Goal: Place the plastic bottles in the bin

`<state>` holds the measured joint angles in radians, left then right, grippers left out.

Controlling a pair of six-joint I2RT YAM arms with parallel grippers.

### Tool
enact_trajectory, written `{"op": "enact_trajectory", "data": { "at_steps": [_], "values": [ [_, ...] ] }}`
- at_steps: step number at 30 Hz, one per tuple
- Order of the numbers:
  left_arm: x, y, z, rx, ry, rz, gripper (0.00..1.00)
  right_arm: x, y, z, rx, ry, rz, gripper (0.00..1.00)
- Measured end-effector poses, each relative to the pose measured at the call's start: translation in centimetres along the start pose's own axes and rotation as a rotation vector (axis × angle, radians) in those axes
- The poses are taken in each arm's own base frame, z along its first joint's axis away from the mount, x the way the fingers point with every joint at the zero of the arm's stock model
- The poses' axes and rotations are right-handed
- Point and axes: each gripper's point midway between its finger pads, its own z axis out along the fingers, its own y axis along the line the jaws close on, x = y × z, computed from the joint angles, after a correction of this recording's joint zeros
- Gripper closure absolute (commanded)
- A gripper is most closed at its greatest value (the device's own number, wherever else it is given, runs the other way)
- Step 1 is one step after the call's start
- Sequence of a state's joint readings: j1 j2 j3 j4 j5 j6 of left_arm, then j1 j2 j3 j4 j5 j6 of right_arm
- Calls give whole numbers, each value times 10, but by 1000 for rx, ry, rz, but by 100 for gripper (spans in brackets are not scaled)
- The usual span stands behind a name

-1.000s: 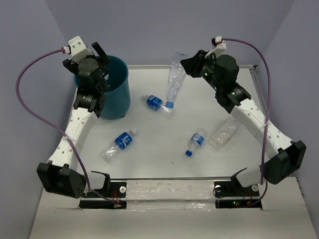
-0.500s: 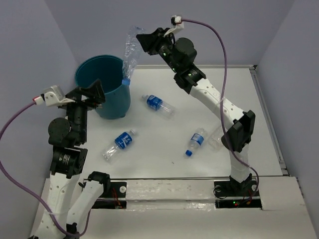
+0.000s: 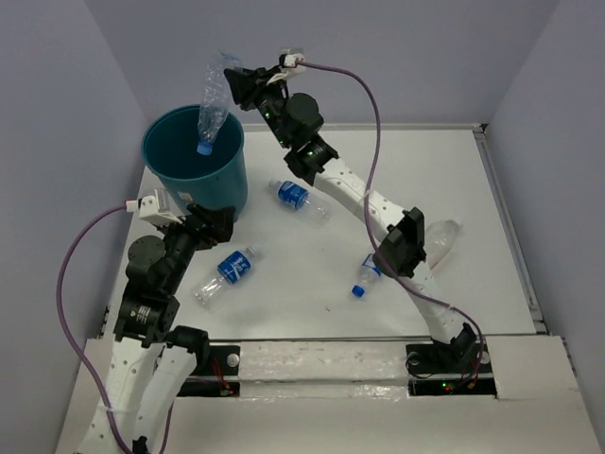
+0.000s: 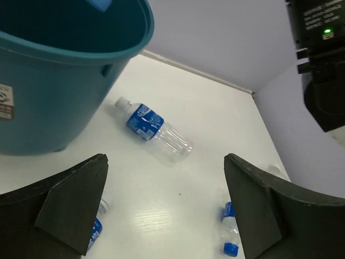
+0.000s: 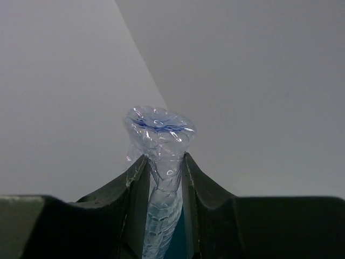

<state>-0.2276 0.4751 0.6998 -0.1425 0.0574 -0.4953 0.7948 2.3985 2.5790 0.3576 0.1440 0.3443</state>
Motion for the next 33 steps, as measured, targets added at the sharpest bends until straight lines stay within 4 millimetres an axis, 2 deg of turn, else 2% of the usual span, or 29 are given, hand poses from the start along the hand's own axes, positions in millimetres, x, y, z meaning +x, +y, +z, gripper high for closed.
{"op": "enact_trajectory", "data": {
  "at_steps": [2,4,5,6,8,11,13,15,18,21,23,24,25,26,27,29,31,33],
  "values": [
    [10,-2,0,20,31,-25,1,25,3,-2,-5,30,-35,77],
    [20,-2,0,33,64,-47,1,53,8,-8,-16,77,-78,57],
    [22,-3,0,36,71,-52,1,68,11,-12,-23,110,-103,37],
    [24,-3,1,38,79,-58,1,77,14,-15,-29,128,-114,31],
    [28,-5,2,52,91,-73,1,91,18,-21,-41,162,-141,22],
    [34,-11,8,85,125,-102,1,97,26,-25,-60,194,-165,21],
    [44,-16,17,104,169,-124,1,86,28,-26,-59,198,-189,21],
    [58,-21,29,110,224,-143,1,65,22,-33,-26,215,-228,23],
    [84,-38,40,120,308,-139,1,12,20,-50,8,206,-258,24],
    [111,-63,52,123,385,-109,1,-73,6,-98,63,183,-284,25],
    [119,-78,69,108,391,-98,1,-134,-10,-141,115,127,-288,24],
    [122,-81,80,84,384,-93,1,-156,-16,-157,141,94,-289,24],
    [124,-82,93,57,371,-91,1,-174,-26,-181,178,71,-291,23],
    [127,-81,105,22,356,-90,1,-180,-32,-195,204,64,-289,23],
    [133,-78,116,-9,351,-85,1,-182,-38,-217,226,72,-286,23],
    [142,-71,136,-73,336,-82,1,-171,-46,-256,258,113,-271,21],
    [157,-59,160,-163,328,-77,1,-152,-57,-286,290,170,-257,18],
    [170,-49,177,-228,331,-77,1,-113,-78,-324,343,285,-247,15]
  ]
}}
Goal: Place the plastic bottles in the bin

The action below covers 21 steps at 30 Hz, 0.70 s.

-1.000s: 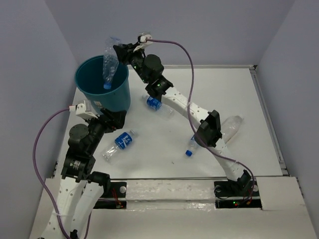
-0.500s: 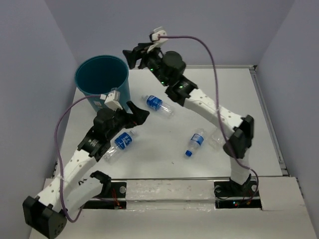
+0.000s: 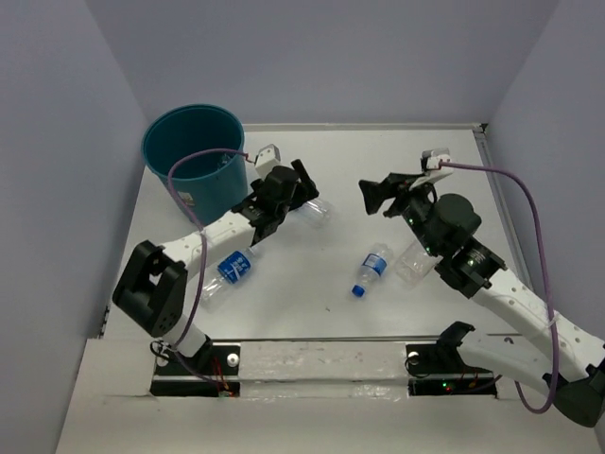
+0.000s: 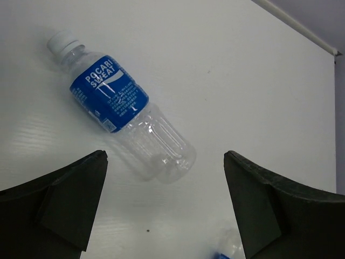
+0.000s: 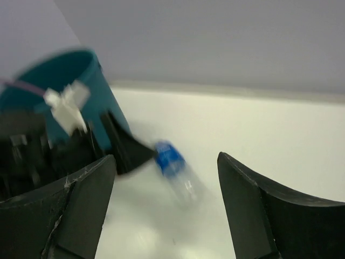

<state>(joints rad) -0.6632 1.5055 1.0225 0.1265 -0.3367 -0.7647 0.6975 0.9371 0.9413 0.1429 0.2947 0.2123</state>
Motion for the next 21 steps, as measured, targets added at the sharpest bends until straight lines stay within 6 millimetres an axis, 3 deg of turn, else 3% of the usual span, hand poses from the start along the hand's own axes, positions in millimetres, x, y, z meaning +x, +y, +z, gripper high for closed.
{"op": "enact_trajectory", "data": {
  "at_steps": [1,3,5,8,13,21],
  "values": [
    [0,2,8,-26,-2,-8,1,26,-9,-10,19,71,-9,14],
    [-2,4,26,-71,-12,-22,1,61,-22,-29,43,167,-16,13],
    [-7,3,45,-114,-27,-38,1,80,-30,-47,53,225,-13,13],
    [-8,7,68,-169,-36,-54,1,86,-31,-67,33,246,21,11],
    [1,30,105,-300,-10,-40,1,88,-23,-77,-17,260,68,10],
    [29,64,120,-402,60,7,1,121,-20,-80,-37,366,74,9]
  ]
}}
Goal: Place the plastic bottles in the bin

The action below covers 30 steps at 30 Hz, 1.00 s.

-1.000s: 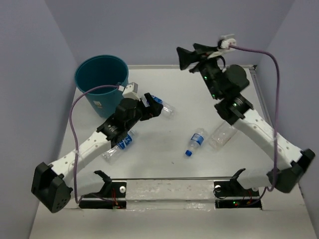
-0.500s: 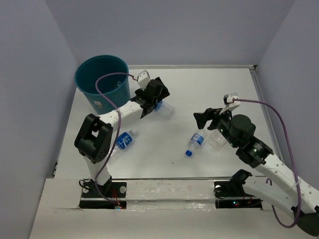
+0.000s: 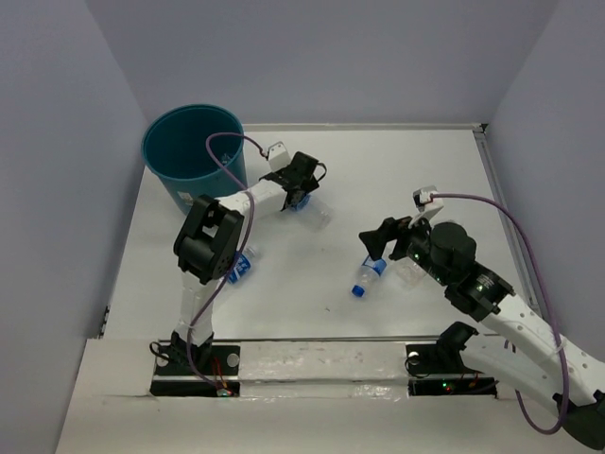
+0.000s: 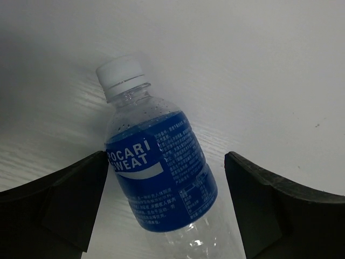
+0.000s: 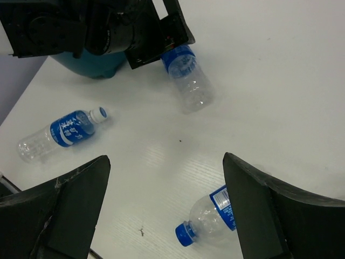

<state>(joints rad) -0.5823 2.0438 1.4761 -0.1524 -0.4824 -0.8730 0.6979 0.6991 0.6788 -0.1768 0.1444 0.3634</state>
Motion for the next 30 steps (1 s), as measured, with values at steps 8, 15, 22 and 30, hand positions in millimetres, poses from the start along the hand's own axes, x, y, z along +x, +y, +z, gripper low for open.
{"op": "enact_trajectory", "data": {
  "at_steps": [8,15,22,30],
  "values": [
    [16,10,28,-42,35,43,26,15,0,-2,-13,41,28,10],
    [14,2,36,-3,56,73,61,21,0,-2,-12,59,53,12],
    [13,-21,15,134,111,85,70,49,-26,-3,144,145,127,10],
    [-128,-103,-145,512,-154,62,70,96,-60,-3,337,262,183,12]
  ]
}}
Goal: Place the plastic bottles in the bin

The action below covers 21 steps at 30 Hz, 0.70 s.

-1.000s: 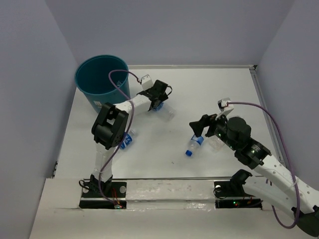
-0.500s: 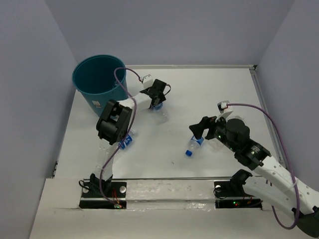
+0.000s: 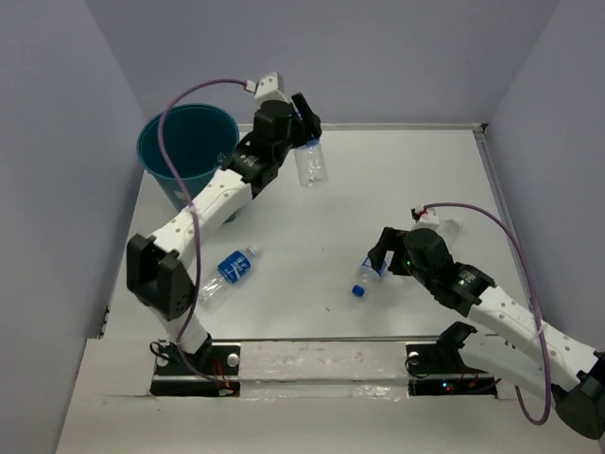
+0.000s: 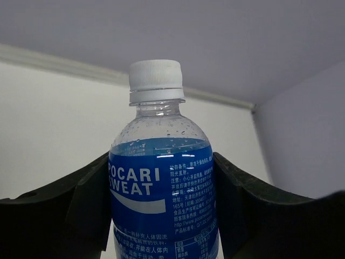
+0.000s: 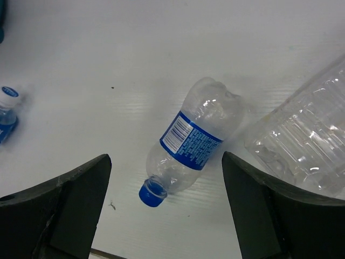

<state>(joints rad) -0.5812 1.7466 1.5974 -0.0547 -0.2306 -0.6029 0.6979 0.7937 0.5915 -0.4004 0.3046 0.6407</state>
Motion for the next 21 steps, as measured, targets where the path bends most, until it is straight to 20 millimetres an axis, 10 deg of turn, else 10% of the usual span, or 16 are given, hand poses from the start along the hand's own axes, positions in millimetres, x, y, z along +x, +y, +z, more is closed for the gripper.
{"op": "enact_trajectory", "data": {
  "at_steps": [4,9,14,21],
  "values": [
    [-133,-34,-94,103,-327,-2,69,5,-5,5,41,16,37,6],
    [-257,24,-200,15,-674,-34,69,19,-12,18,100,65,50,0],
    [-286,113,-217,-211,-771,-29,68,28,-19,29,149,90,37,0],
    [-245,206,-143,-421,-609,-3,68,42,-29,41,213,131,29,0]
  ]
}}
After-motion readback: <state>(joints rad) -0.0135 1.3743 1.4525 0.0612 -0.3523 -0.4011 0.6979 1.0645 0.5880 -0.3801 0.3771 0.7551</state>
